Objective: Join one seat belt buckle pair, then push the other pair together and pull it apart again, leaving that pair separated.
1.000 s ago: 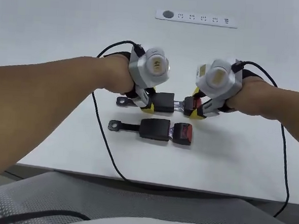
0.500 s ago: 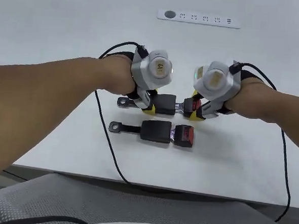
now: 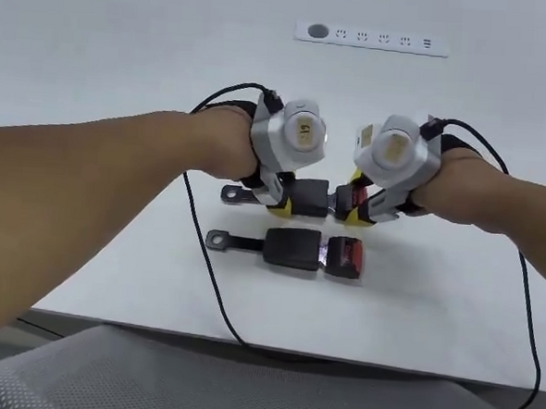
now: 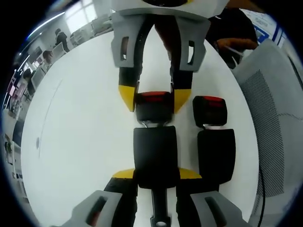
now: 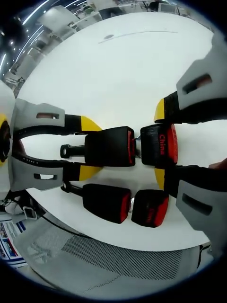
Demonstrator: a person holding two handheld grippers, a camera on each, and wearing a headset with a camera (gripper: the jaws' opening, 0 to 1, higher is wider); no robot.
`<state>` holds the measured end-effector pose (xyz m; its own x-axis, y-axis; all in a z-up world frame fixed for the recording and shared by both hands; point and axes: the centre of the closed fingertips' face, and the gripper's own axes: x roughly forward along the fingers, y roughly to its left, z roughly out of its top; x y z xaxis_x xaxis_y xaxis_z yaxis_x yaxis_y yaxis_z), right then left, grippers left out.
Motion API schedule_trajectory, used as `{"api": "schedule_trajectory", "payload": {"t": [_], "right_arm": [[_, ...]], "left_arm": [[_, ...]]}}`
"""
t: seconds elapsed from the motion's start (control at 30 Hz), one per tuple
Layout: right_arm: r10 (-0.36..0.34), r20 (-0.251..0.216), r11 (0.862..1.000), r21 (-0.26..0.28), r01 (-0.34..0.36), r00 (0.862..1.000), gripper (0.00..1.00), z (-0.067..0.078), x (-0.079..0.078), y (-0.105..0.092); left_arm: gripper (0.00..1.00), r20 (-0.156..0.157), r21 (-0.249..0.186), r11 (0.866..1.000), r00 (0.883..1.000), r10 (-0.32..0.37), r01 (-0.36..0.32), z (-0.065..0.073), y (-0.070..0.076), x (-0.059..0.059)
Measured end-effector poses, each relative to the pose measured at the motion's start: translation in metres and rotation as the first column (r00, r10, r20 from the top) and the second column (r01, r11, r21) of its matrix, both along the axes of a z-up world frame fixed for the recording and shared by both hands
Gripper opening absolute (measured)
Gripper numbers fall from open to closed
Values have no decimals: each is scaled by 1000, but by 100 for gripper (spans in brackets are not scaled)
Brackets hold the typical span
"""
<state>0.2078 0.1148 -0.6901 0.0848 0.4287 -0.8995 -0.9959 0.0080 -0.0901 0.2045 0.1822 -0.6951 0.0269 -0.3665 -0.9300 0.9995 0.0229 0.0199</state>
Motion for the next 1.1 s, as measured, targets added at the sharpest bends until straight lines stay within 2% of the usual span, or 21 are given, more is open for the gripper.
{"api": "schedule_trajectory", "payload": {"t": [0.3, 0.47, 0.57, 0.63, 0.83, 0.93, 1.1], "right_arm": [[-17, 1, 1000, 18, 17, 1000, 33, 0, 0, -1], [-28, 5, 1000, 5, 28, 1000, 33, 0, -1, -7], [-53, 1, 999, 3, 53, 999, 33, -1, 0, -18], [-66, -3, 997, 26, 66, 998, 33, 0, -2, -17], [-69, -2, 997, 36, 69, 998, 34, 0, -1, -17], [-77, -1, 996, 38, 77, 997, 34, -1, -6, -24], [-83, 9, 996, 35, 83, 996, 34, -1, -9, -48]], "left_arm": [[31, -6, 5, 1000, 1000, 20, -20, 2, 1, -2], [31, -7, 11, 1000, 1000, 18, -18, 3, -2, -3], [31, -14, -12, 1000, 1000, 23, -23, 3, 1, -2], [31, -15, -28, 999, 1000, 22, -22, 3, 0, -4], [31, -20, -52, 998, 999, 31, -32, 2, 0, -1], [31, -20, -51, 998, 999, 33, -34, 2, -1, -2], [31, -20, -46, 998, 999, 29, -30, 2, -1, 0]]}}
